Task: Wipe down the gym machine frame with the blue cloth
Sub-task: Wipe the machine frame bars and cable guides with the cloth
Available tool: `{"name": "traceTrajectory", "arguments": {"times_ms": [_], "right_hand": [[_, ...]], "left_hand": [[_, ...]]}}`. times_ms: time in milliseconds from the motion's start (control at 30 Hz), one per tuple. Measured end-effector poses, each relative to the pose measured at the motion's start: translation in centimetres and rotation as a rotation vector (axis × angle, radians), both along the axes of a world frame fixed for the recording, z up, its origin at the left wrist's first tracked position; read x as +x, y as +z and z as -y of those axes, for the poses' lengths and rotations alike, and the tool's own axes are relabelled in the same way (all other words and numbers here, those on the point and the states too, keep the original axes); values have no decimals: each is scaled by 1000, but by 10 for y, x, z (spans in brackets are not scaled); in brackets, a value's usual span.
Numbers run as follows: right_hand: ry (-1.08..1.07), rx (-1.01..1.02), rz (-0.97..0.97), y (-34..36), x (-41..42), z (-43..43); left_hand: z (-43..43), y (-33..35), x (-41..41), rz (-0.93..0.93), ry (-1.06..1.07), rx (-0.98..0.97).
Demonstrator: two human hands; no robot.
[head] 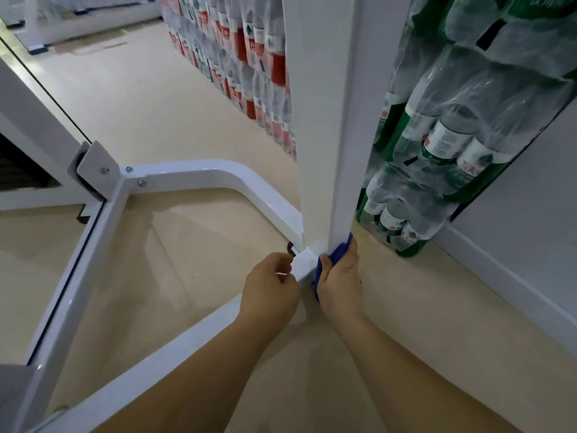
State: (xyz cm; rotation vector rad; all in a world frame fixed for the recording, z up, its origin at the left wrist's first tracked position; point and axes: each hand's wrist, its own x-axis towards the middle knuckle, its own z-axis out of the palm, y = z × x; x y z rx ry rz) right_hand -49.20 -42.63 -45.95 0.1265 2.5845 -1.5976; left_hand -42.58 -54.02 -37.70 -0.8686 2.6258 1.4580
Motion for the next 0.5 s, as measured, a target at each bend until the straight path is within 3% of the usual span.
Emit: {"name": "traceTrajectory", "arguments": {"times_ms": [133,233,367,433,500], "right_hand": [[-80,101,264,-18,-5,1],[5,194,207,-27,-4,-6],[143,301,429,-44,-8,-10],[132,270,416,-45,-7,-13],[153,407,374,-45,-11,-22]], "left_hand": [[2,-3,1,10,-10,31],[6,-4,4,8,-3,46],[14,-11,12,36,-36,25],[17,-15,15,56,-66,-6],[18,-20,18,78,-125,-54]]}}
